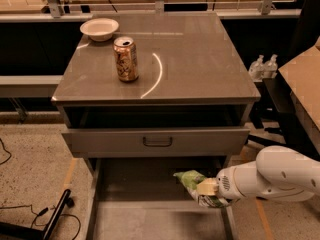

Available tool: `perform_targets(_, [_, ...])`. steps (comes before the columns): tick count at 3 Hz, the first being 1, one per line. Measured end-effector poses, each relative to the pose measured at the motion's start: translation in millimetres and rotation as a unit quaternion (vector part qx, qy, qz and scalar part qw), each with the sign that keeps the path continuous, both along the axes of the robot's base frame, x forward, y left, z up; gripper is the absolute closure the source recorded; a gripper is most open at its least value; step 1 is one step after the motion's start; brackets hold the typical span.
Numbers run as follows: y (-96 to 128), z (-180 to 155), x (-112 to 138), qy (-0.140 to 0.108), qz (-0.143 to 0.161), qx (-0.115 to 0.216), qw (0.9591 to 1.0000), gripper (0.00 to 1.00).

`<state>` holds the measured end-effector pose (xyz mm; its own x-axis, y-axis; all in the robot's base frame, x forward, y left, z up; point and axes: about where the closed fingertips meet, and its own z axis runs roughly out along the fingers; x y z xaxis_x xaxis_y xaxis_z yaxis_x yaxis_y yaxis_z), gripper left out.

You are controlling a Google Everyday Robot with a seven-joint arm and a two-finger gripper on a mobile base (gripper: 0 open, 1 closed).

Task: Place green jalapeno chip bag into middle drawer

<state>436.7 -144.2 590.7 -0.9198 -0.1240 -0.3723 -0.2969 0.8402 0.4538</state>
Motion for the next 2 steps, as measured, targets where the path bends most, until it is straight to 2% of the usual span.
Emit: perform_targets(2, [1.8,0.5,-0.2,0.0,0.002,0.0,1.0,0.12])
